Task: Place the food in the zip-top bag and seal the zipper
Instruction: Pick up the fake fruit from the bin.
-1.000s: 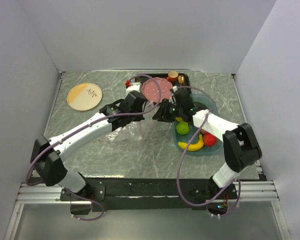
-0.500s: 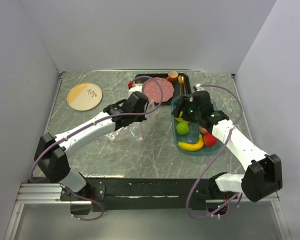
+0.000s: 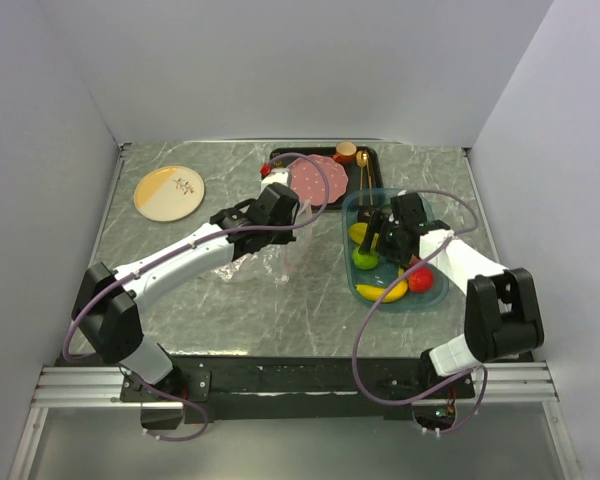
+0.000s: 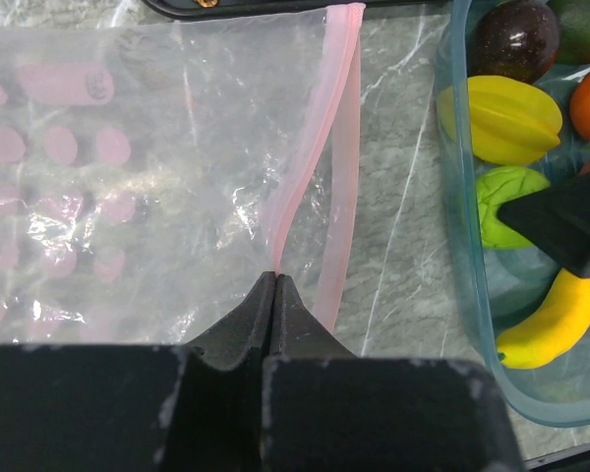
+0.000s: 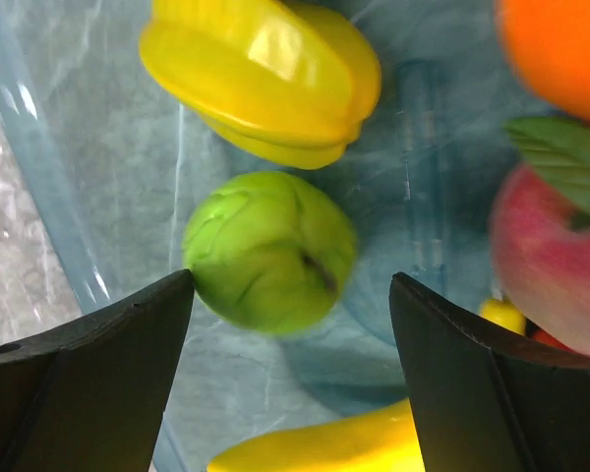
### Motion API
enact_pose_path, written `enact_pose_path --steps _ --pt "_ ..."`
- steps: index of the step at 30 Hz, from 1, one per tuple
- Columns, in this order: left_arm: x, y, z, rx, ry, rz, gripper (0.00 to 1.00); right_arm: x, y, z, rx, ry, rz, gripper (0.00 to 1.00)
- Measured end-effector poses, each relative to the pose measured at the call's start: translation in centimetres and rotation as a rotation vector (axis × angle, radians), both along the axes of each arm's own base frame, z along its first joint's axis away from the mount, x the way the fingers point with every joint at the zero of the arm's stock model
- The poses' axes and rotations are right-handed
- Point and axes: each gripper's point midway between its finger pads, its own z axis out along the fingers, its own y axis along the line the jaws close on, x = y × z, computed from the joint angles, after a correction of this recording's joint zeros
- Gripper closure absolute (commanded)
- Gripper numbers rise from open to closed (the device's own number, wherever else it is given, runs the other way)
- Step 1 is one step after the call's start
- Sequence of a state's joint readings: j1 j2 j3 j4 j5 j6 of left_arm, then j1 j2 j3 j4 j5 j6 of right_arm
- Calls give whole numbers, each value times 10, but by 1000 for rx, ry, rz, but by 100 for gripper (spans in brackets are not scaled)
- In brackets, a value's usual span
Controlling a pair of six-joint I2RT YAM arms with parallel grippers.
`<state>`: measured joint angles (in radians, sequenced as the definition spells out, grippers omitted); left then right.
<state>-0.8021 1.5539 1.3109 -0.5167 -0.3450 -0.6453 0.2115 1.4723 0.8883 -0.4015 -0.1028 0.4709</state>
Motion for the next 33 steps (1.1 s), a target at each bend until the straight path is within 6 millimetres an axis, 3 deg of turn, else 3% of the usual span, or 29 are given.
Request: enact_pose_path --steps 6,11,12,16,24,28,33 --pt "1 0 1 0 -6 -3 99 2 8 -12 29 28 22 16" --pt "1 0 1 2 -7 -2 99 4 11 -11 46 19 29 28" --pt "1 0 1 3 -8 -2 99 4 12 -10 51 16 30 37" --pt "2 1 1 8 -11 1 99 2 14 -12 65 19 34 56" --pt "2 2 1 13 -14 -1 99 -1 14 -11 74 5 35 71" --pt "3 2 1 13 -14 0 99 -1 13 0 75 -26 26 72" --pt "3 2 1 13 -15 1 99 2 9 37 83 -136 3 72"
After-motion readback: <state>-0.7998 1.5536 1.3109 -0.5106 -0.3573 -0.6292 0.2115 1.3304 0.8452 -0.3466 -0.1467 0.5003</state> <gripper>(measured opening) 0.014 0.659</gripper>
